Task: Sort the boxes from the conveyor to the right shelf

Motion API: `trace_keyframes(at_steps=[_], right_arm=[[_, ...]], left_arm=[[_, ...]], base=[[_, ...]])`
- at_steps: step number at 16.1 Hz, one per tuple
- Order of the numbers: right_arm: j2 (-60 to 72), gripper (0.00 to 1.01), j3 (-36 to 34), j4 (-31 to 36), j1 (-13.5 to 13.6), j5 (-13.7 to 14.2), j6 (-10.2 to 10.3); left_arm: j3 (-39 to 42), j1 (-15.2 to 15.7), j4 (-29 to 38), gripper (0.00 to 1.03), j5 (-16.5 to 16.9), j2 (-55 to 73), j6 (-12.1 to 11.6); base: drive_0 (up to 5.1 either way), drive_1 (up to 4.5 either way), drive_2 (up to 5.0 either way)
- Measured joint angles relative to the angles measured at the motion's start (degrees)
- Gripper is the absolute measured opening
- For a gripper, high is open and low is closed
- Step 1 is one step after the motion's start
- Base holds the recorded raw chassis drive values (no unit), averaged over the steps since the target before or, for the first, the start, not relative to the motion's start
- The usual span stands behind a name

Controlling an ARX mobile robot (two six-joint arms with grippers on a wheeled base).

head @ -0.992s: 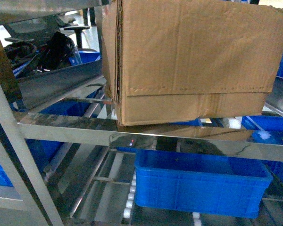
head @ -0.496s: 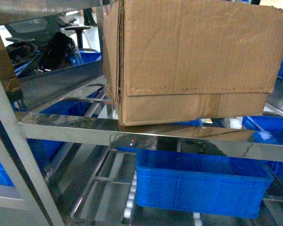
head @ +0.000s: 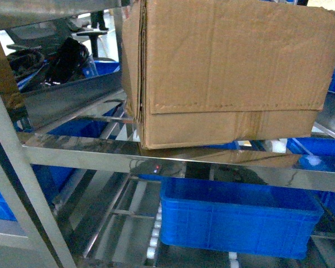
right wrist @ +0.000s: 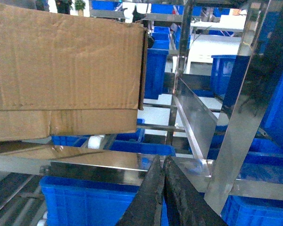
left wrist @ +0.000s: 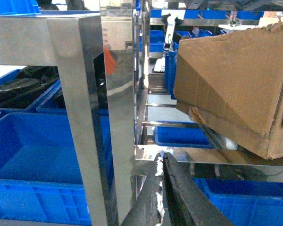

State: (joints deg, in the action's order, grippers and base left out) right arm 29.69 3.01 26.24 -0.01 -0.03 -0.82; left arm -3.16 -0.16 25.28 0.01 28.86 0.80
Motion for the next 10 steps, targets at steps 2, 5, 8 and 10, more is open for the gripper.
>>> trace_keyframes(at_steps=[2, 5, 8, 10], right_arm=[[-3.5, 0.02, -1.5, -0.5, 0.0, 0.0, 0.0], [-8.7, 0.02, -2.2, -4.9, 0.0, 0.0, 0.0], [-13.4, 0.02, -2.2, -9.8, 0.0, 0.0, 0.0], [-16.1, 0.02, -2.2, -12.6, 0.0, 0.0, 0.0]], left_arm=[[0.8, 0.0, -2.8, 0.02, 0.0, -3.9, 0.0], [2.3, 0.0, -4.8, 0.02, 0.0, -8.0, 0.0], [2.3, 0.0, -9.3, 0.02, 0.0, -12.8, 0.0], [2.3, 0.0, -12.0, 0.02, 0.0, -15.7, 0.0]], base=[[0.3, 4.07, -3.5], [0.3, 4.07, -3.5], [0.3, 4.07, -3.5], [0.0, 0.0, 0.0]])
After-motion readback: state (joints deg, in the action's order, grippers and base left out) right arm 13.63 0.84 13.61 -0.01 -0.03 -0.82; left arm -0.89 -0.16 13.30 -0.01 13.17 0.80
